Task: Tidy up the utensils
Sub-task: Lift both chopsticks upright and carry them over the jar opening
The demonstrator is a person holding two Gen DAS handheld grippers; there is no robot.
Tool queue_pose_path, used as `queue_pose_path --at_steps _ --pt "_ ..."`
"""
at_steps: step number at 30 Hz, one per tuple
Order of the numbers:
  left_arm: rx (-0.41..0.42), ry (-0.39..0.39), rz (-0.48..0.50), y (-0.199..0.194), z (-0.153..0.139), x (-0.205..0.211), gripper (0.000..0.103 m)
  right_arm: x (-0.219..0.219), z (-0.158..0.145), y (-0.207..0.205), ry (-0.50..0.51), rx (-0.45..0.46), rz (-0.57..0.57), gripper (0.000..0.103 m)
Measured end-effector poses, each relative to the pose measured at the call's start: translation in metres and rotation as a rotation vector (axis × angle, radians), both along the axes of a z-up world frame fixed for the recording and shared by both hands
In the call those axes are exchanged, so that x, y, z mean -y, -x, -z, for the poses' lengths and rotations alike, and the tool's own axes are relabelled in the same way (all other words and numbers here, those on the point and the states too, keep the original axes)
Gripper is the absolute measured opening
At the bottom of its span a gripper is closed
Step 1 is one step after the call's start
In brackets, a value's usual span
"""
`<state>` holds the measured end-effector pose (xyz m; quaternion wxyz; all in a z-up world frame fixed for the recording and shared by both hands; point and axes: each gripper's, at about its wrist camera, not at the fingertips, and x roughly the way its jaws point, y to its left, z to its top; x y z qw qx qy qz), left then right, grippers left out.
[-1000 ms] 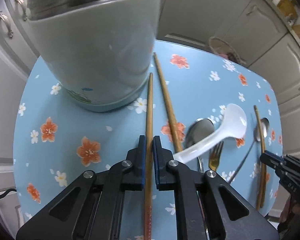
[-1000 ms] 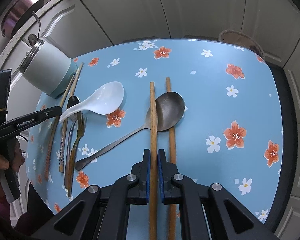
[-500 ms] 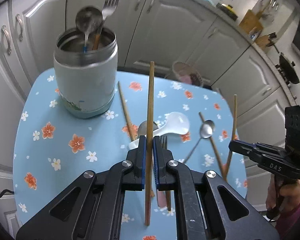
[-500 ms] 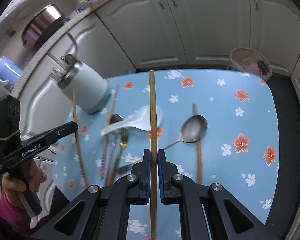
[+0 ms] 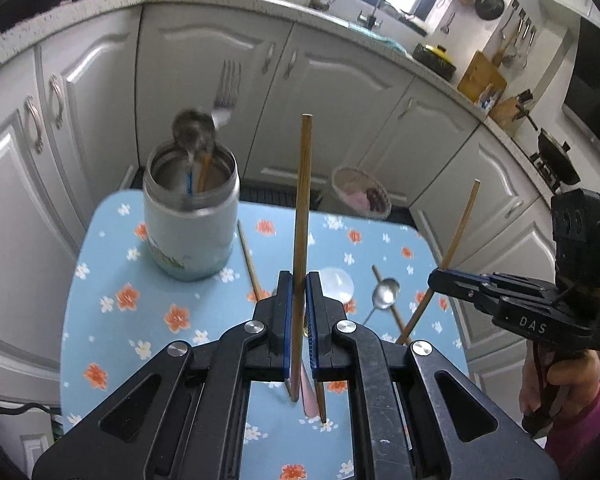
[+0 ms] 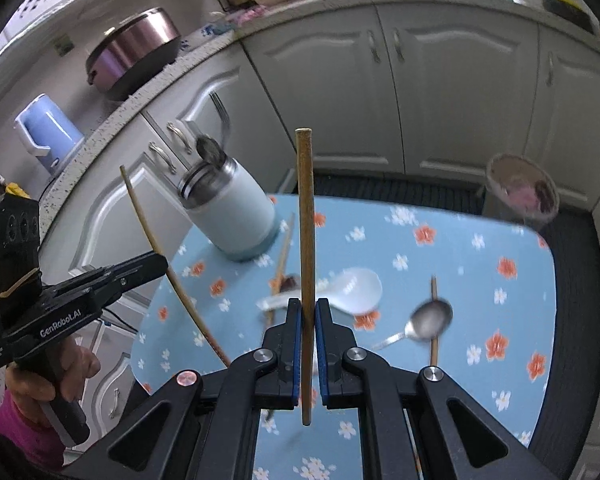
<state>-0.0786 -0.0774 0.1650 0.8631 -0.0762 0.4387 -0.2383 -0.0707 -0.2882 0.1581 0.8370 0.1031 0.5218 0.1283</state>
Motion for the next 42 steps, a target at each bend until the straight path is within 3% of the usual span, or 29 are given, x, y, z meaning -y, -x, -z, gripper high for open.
queue_pose_path --at_steps 13,24,30,42 --pt "0.124 -0.001 -0.104 -0.051 -0.075 -0.038 0.005 -0.054 -0.081 -0.084 0.013 0.145 -0.054 0.006" --pt "0.201 -0.028 -0.212 -0.120 -0.109 -0.067 0.005 -0.102 -0.121 -0.164 0.000 0.217 -0.070 0.006" --pt "0.199 -0.043 -0.234 -0.141 -0.095 -0.069 0.005 -0.120 -0.102 -0.191 -0.029 0.202 -0.061 0.006" --pt "0.121 -0.097 -0.224 -0.145 -0.032 -0.055 0.005 -0.133 -0.018 -0.193 0.032 0.097 -0.084 0.006"
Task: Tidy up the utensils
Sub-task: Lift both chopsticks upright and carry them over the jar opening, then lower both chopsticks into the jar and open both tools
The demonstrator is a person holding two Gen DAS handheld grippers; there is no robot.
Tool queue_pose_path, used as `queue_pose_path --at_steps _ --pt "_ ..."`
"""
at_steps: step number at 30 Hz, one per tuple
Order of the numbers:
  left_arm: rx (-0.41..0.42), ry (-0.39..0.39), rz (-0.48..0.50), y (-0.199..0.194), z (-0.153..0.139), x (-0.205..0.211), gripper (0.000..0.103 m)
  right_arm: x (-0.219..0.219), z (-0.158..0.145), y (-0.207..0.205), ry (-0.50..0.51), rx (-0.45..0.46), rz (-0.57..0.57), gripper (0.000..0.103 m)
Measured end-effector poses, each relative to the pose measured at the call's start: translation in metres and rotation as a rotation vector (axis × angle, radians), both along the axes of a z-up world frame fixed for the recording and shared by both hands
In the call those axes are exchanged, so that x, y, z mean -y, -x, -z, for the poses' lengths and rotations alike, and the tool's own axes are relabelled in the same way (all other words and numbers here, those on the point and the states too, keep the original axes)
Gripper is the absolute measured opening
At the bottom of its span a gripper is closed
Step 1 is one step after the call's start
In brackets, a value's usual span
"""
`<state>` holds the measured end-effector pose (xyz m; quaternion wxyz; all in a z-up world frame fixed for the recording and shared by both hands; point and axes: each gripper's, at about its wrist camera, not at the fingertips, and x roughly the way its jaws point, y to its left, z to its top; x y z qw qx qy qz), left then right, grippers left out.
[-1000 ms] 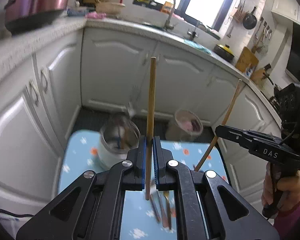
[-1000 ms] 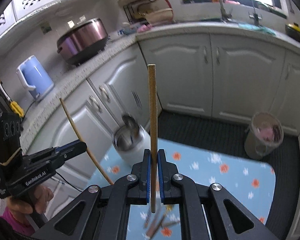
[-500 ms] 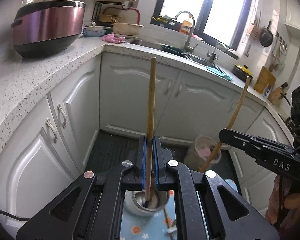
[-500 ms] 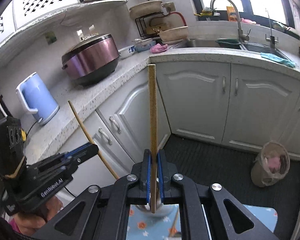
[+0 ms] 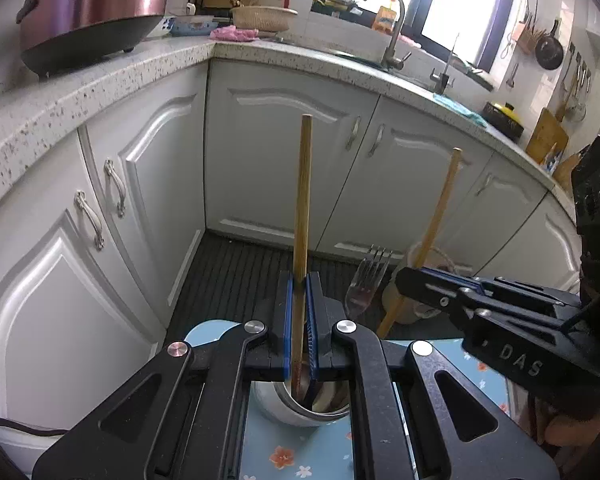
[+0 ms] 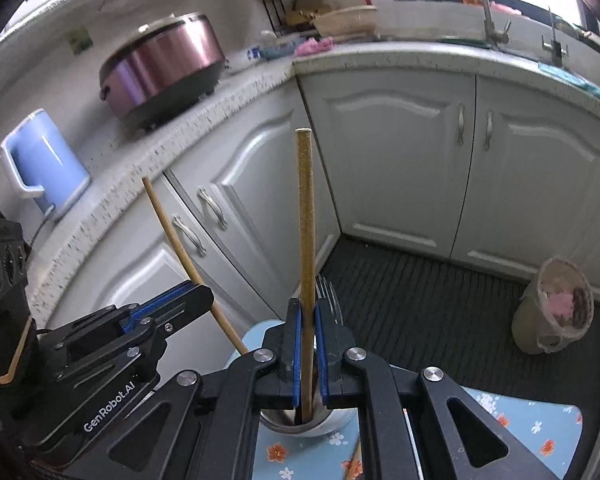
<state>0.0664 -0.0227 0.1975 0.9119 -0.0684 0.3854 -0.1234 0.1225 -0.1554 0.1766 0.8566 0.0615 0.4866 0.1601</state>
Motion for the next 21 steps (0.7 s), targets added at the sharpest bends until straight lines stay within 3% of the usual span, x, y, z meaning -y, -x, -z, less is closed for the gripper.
queue_pose_path --at_steps 11,21 --pt "-0.050 -0.024 0.004 0.000 0.038 0.012 0.005 0.003 0.047 -0.004 -0.009 -0.081 0.024 0.006" --pt "-0.040 -0.044 -0.006 0.002 0.040 0.015 0.005 0.005 0.056 -0.001 -0.027 -0.097 0.032 0.006"
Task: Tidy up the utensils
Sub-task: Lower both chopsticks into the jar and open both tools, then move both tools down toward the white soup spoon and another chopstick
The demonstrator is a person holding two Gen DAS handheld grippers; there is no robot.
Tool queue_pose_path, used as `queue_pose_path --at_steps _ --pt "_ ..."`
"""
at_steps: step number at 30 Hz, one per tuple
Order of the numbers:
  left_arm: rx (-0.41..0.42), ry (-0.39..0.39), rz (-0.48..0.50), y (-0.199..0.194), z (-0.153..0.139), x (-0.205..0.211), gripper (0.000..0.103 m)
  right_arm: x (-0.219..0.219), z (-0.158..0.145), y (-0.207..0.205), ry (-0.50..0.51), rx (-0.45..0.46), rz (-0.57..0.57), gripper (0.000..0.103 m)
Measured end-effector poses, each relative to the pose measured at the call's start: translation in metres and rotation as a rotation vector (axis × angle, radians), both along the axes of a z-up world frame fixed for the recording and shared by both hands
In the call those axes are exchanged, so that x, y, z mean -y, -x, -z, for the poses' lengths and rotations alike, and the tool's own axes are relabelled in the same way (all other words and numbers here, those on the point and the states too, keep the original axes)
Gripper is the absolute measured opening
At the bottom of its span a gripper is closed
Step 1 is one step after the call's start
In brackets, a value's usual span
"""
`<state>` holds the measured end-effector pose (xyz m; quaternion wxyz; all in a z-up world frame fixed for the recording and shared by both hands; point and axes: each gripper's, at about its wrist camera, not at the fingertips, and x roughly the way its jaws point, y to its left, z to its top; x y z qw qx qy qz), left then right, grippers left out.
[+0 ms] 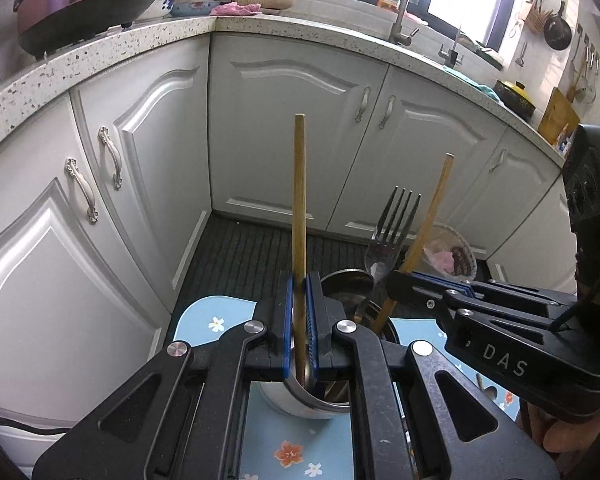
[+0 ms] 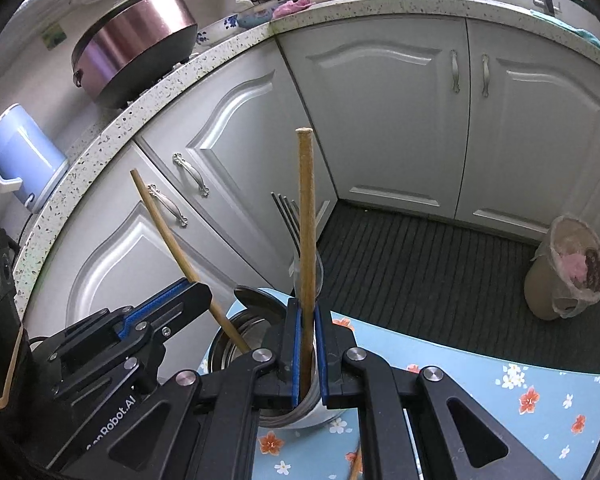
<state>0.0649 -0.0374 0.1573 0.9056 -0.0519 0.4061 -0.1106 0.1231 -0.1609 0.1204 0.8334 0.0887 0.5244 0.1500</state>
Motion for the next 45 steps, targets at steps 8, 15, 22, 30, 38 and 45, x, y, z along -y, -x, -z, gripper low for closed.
queue_pose_path --at_steps 8,15,22,30,38,45 --pt "-0.014 0.006 -0.024 0.005 -0.004 -0.005 0.025 0.006 -0.003 0.009 -0.013 -0.004 0.005 0.026" --pt "-0.005 0.057 -0.020 0.027 -0.017 -0.014 0.056 0.027 -0.019 0.029 -0.032 -0.005 0.028 0.028" --pt "-0.022 0.116 0.048 0.066 -0.020 -0.003 0.059 0.076 -0.034 0.079 -0.004 -0.021 0.060 0.037" --pt "-0.104 0.106 0.191 0.103 0.005 0.043 0.059 0.145 -0.008 0.156 0.071 -0.118 0.129 0.038" --pt "-0.235 -0.003 0.372 0.112 0.049 0.105 0.059 0.192 0.055 0.217 0.120 -0.261 0.188 0.038" --pt "-0.304 -0.054 0.425 0.101 0.074 0.136 0.059 0.201 0.081 0.228 0.138 -0.294 0.202 0.038"
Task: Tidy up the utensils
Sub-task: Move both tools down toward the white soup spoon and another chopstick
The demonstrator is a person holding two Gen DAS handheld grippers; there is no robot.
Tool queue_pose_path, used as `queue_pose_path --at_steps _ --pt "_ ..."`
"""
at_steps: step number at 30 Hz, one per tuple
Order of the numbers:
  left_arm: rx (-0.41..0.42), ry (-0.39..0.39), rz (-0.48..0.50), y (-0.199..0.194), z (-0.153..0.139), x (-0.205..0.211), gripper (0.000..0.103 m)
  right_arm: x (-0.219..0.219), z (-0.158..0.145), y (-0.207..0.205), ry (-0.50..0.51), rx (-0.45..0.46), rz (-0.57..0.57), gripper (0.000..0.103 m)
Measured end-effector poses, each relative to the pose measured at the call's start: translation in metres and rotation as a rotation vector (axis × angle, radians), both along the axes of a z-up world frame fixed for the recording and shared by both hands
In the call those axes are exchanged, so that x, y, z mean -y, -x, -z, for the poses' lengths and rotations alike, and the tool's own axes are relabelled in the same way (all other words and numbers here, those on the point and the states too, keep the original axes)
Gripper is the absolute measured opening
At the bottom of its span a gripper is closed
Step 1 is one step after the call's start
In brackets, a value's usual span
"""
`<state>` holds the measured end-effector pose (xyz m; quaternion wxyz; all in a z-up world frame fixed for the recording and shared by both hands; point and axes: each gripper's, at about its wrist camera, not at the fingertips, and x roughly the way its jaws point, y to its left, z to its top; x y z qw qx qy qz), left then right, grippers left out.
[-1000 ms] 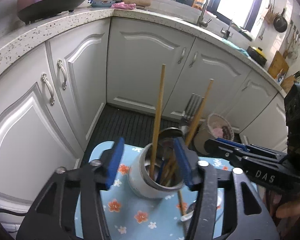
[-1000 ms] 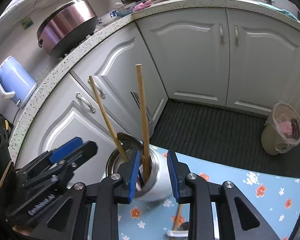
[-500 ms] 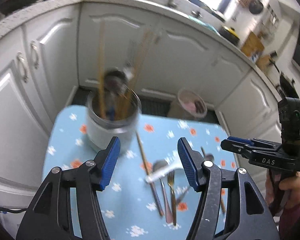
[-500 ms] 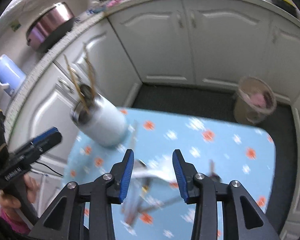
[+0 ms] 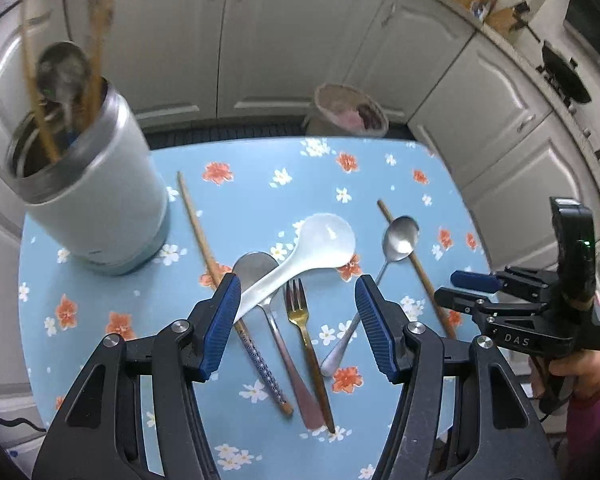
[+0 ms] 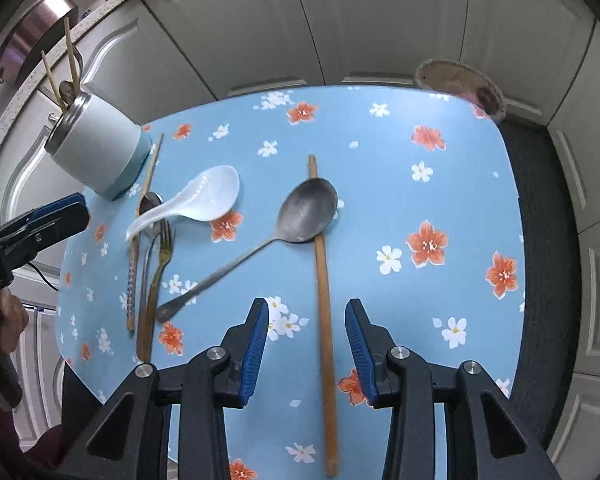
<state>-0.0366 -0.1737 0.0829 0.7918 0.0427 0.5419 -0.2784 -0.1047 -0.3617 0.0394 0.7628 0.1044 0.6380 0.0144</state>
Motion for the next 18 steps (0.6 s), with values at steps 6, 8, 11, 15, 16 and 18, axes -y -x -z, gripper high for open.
queue_pose_path --at_steps 6,8,11,15,16,18 --pt "-0.018 -0.079 0.092 -0.010 0.016 0.020 0.060 -0.001 0.013 -0.009 0.067 -0.018 -0.031 0.033" --pt "-0.019 -0.104 0.126 -0.013 0.021 0.026 0.061 0.001 0.016 -0.011 0.078 -0.020 -0.029 0.033" --pt "-0.011 -0.137 0.177 -0.016 0.027 0.037 0.066 0.004 0.017 -0.012 0.073 -0.016 -0.025 0.033" --pt "-0.024 -0.177 0.227 -0.020 0.035 0.048 0.066 0.003 0.018 -0.014 0.072 -0.018 -0.023 0.033" --pt "-0.017 -0.192 0.233 -0.021 0.038 0.050 0.066 0.004 0.018 -0.015 0.076 -0.018 -0.023 0.033" --pt "-0.021 -0.209 0.236 -0.025 0.041 0.053 0.066 0.004 0.016 -0.015 0.089 -0.018 -0.029 0.033"
